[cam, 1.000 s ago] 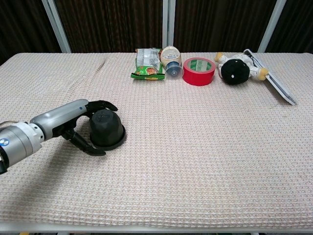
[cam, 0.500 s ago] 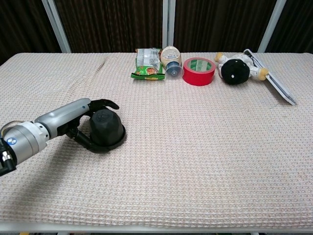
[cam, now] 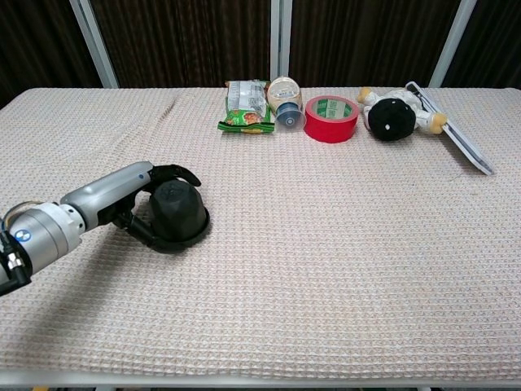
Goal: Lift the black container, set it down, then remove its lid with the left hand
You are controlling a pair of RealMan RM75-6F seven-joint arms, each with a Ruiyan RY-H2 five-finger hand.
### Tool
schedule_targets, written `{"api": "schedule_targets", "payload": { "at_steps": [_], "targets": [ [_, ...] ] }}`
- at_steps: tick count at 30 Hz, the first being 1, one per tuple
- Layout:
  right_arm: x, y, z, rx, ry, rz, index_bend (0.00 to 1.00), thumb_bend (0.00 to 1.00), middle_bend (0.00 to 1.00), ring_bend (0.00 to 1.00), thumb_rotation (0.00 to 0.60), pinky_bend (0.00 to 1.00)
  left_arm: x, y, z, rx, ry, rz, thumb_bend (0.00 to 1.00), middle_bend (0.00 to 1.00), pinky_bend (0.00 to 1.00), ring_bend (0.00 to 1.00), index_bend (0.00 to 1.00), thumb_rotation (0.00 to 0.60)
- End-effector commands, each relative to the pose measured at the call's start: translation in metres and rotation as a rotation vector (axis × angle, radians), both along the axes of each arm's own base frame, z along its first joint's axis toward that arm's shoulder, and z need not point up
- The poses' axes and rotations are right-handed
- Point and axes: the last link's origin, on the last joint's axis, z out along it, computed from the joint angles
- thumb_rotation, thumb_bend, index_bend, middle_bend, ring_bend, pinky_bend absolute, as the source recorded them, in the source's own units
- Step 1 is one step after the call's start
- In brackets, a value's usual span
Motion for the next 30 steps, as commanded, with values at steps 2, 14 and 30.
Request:
{"api": "schedule_targets", "payload": {
  "at_steps": [2, 14, 30],
  "targets": [
    [0.0, 0.0, 0.0, 0.0, 0.001, -0.003, 0.0, 0.21, 0.0, 0.0, 0.6, 0.04, 0.001, 0.0, 0.0, 0.006, -0.004, 0.001, 0.12, 0.35, 0.29, 0.24, 0.25, 0.6],
    [-0.002, 0.0, 0.0, 0.001, 0.003, -0.008, 0.0, 0.21, 0.0, 0.0, 0.6, 0.04, 0.016, 0.008, 0.022, 0.086, -0.037, -0.054, 0.16, 0.43, 0.38, 0.33, 0.33, 0.6],
    [0.009, 0.007, 0.003, -0.002, -0.021, 0.047, 0.0, 0.21, 0.0, 0.0, 0.6, 0.04, 0.1, 0.076, 0.123, 0.341, 0.055, -0.294, 0.18, 0.44, 0.41, 0.34, 0.43, 0.6]
  ]
}}
